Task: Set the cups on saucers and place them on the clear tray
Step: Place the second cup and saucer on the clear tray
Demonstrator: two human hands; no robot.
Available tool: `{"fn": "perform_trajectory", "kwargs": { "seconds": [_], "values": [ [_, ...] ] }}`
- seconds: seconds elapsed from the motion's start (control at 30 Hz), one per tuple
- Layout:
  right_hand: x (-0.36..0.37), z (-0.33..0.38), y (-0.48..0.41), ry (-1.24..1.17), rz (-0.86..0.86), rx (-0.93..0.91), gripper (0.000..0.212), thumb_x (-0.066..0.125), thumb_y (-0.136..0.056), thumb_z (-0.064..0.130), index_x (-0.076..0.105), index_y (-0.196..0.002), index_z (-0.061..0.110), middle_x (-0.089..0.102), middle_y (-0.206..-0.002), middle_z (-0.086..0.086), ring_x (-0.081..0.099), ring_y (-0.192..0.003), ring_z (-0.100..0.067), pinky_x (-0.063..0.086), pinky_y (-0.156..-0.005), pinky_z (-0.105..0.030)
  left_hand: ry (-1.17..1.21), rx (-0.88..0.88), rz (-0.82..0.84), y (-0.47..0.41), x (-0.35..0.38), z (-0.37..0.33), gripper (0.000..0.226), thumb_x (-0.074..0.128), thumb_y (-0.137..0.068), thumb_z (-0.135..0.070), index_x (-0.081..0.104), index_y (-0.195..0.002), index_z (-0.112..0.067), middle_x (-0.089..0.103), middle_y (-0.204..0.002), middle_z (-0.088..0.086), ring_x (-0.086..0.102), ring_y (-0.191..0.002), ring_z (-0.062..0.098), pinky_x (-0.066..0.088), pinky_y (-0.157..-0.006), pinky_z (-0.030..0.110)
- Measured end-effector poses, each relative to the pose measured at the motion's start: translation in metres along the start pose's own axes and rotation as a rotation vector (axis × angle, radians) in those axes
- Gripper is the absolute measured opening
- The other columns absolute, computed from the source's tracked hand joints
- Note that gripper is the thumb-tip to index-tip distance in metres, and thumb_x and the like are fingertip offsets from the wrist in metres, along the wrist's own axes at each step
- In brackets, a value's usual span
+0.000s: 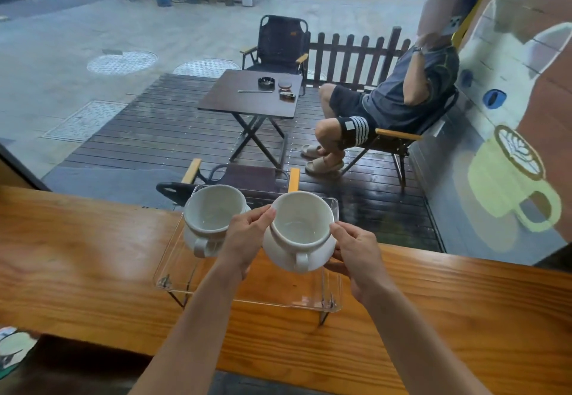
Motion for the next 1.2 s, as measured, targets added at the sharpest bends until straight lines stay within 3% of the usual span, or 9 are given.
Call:
{"fn": "perform_trajectory", "kwargs": {
  "seconds": [0.23,0.43,0.57,0.67,0.73,0.83,0.93,1.0,1.2],
  "values": [
    [0.004,-0.011,-0.004,0.032,-0.039,0.032,0.038,0.047,-0.096,0.020,0.055,-0.132,0.010,0.067,-0.117,-0.013,0.064,-0.102,-0.026,0.057,-0.081,-0.040,-0.014,-0.029,0.012,-0.012,0.005,0.007,0.022,0.052,-0.091,-0.029,0.070,-0.085,-0.039,0.073,-0.089,0.001,0.066,-0.095,0.027,0.053,-0.088,0.047],
    [0.003,-0.014,-0.005,0.086,-0.046,0.028,0.037,0.046,-0.096,0.018,0.056,-0.130,0.007,0.066,-0.121,-0.015,0.061,-0.111,-0.027,0.051,-0.096,-0.048,-0.028,-0.021,0.020,-0.017,0.009,0.015,0.024,0.049,-0.093,-0.030,0.070,-0.103,-0.031,0.073,-0.097,0.002,0.065,-0.099,0.024,0.052,-0.090,0.046],
    [0.000,-0.015,-0.007,0.088,-0.055,0.040,0.039,0.048,-0.096,0.019,0.053,-0.133,0.006,0.064,-0.124,-0.016,0.060,-0.114,-0.029,0.050,-0.098,-0.046,-0.042,-0.006,0.028,-0.019,0.012,0.013,0.024,0.045,-0.095,-0.030,0.068,-0.092,-0.038,0.071,-0.090,-0.007,0.063,-0.091,0.013,0.051,-0.075,0.030],
    [0.000,-0.016,-0.009,0.093,-0.053,0.057,0.040,0.048,-0.096,0.019,0.052,-0.133,0.005,0.062,-0.126,-0.018,0.057,-0.117,-0.031,0.048,-0.100,-0.047,-0.067,0.005,0.033,-0.020,0.015,0.011,0.025,0.041,-0.096,-0.030,0.066,-0.101,-0.032,0.069,-0.091,-0.007,0.061,-0.088,0.009,0.047,-0.069,0.026],
    [0.000,-0.016,-0.010,0.107,-0.052,0.061,0.038,0.047,-0.096,0.019,0.054,-0.131,0.005,0.063,-0.123,-0.015,0.059,-0.114,-0.029,0.049,-0.098,-0.045,-0.082,0.006,0.038,-0.020,0.016,0.011,0.026,0.039,-0.097,-0.030,0.064,-0.105,-0.031,0.068,-0.091,-0.009,0.060,-0.087,0.007,0.046,-0.067,0.023],
    [0.002,-0.015,-0.010,0.183,-0.051,0.049,0.030,0.044,-0.097,0.023,0.066,-0.106,0.003,0.065,-0.097,-0.013,0.058,-0.090,-0.022,0.047,-0.080,-0.039,-0.089,0.008,0.035,-0.020,0.015,0.012,0.027,0.038,-0.097,-0.031,0.064,-0.106,-0.030,0.067,-0.091,-0.009,0.060,-0.087,0.007,0.045,-0.066,0.022],
    [0.002,-0.015,-0.009,0.213,-0.067,0.054,0.034,0.044,-0.097,0.027,0.066,-0.090,0.002,0.059,-0.083,-0.012,0.051,-0.079,-0.022,0.042,-0.072,-0.039,-0.080,0.005,0.006,-0.020,0.013,0.012,0.027,0.040,-0.096,-0.030,0.065,-0.092,-0.037,0.067,-0.087,-0.011,0.060,-0.084,0.006,0.045,-0.066,0.023],
    [0.000,-0.015,-0.009,0.226,-0.068,0.056,0.039,0.045,-0.096,0.031,0.065,-0.087,-0.001,0.055,-0.080,-0.012,0.048,-0.077,-0.022,0.040,-0.070,-0.039,-0.056,-0.013,-0.012,-0.020,0.012,0.014,0.027,0.041,-0.096,-0.029,0.064,-0.088,-0.038,0.067,-0.087,-0.012,0.060,-0.085,0.006,0.046,-0.067,0.024],
    [0.000,-0.008,-0.004,0.353,-0.033,0.025,0.031,0.046,-0.094,0.040,0.062,-0.082,0.015,0.062,-0.085,-0.011,0.056,-0.083,-0.024,0.050,-0.079,-0.046,-0.064,-0.114,0.018,-0.020,0.013,0.018,0.030,0.045,-0.094,-0.030,0.062,-0.116,-0.021,0.066,-0.102,-0.001,0.058,-0.099,0.018,0.046,-0.076,0.031]
  ]
}}
Point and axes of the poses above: each hand's wrist, its own y-axis away from the middle knuckle, its own x-axis out of the palm, z = x × y, the point moved 10 cm from there along -y, towards the middle knuckle
